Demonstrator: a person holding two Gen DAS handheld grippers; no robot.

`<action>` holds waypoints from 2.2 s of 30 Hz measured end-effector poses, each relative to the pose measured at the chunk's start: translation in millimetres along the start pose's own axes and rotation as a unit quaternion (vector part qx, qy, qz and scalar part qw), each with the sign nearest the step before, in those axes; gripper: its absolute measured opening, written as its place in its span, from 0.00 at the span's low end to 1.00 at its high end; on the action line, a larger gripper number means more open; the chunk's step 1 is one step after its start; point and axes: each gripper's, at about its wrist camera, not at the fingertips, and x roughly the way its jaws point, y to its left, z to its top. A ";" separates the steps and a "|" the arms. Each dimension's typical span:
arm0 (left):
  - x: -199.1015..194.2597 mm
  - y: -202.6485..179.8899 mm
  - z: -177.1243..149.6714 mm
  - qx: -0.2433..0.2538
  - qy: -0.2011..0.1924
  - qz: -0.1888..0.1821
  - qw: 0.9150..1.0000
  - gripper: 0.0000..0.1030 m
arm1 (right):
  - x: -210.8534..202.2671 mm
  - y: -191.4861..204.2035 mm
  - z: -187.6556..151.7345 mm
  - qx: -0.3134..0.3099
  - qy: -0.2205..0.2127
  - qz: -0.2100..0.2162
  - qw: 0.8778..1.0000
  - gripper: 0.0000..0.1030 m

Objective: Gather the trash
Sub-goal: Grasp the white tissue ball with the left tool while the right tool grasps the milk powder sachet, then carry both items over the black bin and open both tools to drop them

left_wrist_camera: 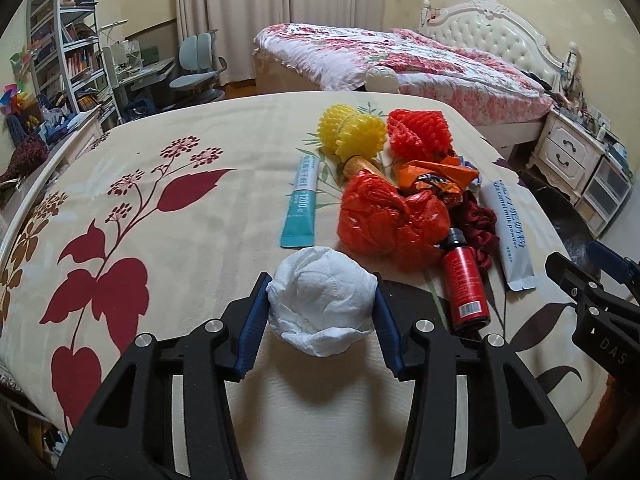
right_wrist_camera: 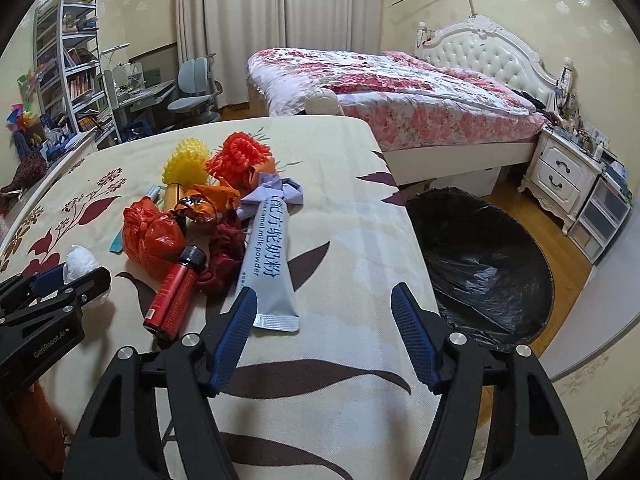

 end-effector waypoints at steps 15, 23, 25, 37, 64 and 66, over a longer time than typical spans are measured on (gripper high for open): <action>7.8 27.4 2.4 -0.032 0.003 0.018 0.999 0.46 | 37.1 22.6 15.3 0.002 0.034 0.036 0.999 0.40; 9.5 23.0 3.6 -0.037 0.007 0.005 0.999 0.46 | 31.6 15.8 9.6 0.014 0.038 0.049 0.998 0.30; 8.4 20.0 4.0 -0.035 0.004 0.007 0.999 0.46 | 27.4 12.7 9.1 0.017 0.035 0.047 0.998 0.30; -7.0 -9.2 16.9 -0.015 -0.026 -0.007 1.000 0.46 | 10.8 -12.0 12.2 0.026 0.013 0.033 0.999 0.30; 19.4 -182.3 63.6 0.091 -0.057 -0.102 0.989 0.46 | 19.8 -147.9 21.6 0.120 -0.011 -0.076 0.990 0.30; 26.4 -195.7 66.4 0.098 -0.053 -0.105 0.988 0.46 | 23.2 -154.2 21.2 0.122 -0.010 -0.083 0.989 0.30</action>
